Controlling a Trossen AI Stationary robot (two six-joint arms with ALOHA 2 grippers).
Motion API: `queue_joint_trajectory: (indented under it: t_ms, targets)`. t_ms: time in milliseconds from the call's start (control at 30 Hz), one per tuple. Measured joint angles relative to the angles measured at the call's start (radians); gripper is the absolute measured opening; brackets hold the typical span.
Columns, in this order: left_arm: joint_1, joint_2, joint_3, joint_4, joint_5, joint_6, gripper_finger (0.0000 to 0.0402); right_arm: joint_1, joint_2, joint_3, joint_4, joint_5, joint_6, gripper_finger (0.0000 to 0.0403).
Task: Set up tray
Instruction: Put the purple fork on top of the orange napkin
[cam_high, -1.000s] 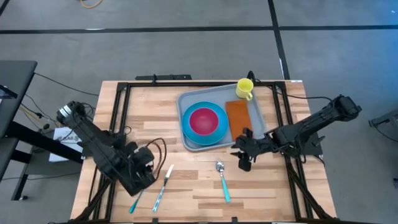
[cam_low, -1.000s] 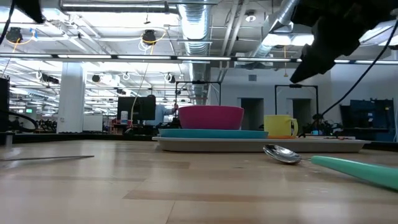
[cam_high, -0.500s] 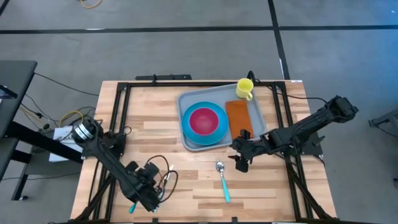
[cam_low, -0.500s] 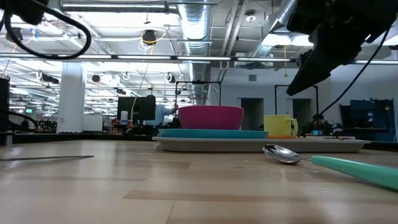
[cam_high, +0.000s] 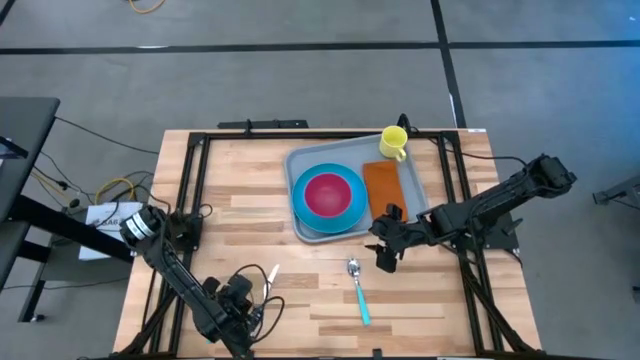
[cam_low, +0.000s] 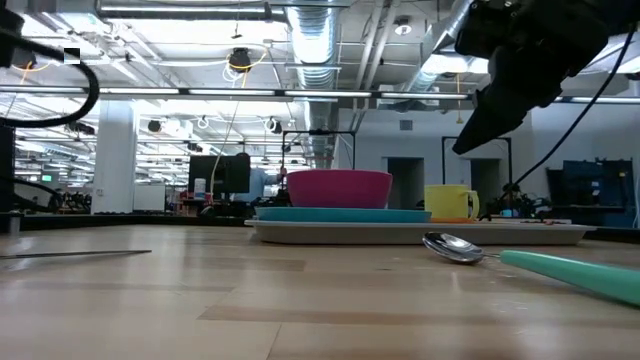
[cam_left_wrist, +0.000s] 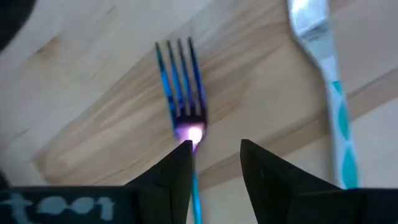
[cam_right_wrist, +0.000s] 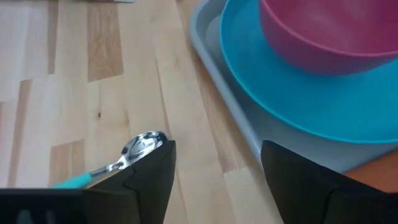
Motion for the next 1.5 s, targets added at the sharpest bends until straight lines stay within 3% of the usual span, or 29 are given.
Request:
queue_joint_trajectory:
  t_ms: [200, 367, 533, 700, 933, 1200, 1500]
  targets:
    - [0.002, -0.002, 0.000, 0.036, -0.155, -0.016, 0.0123, -0.031, 0.000, 0.000, 0.025, 0.001, -0.022, 0.0228]
    - [0.010, -0.002, 0.000, 0.049, -0.046, -0.010, 0.0123, -0.059, 0.000, 0.000, 0.037, 0.000, -0.025, 0.0228]
    - [0.003, -0.002, 0.002, 0.026, -0.028, -0.016, 0.0123, -0.072, 0.000, 0.000, 0.037, 0.000, -0.040, 0.0228]
    - [-0.015, -0.002, 0.004, -0.035, 0.059, -0.012, 0.0123, -0.072, 0.000, 0.000, 0.037, -0.001, -0.040, 0.0227]
    - [-0.066, -0.002, 0.004, -0.037, -0.064, -0.157, 0.0123, -0.072, 0.000, 0.000, 0.037, -0.003, -0.040, 0.0227]
    - [-0.108, -0.004, -0.015, -0.015, -0.065, -0.218, 0.0123, -0.072, 0.000, 0.000, 0.038, -0.003, -0.040, 0.0227]
    - [-0.121, -0.012, -0.146, 0.177, -0.064, -0.240, 0.0123, -0.072, 0.000, 0.000, 0.041, -0.001, -0.040, 0.0227]
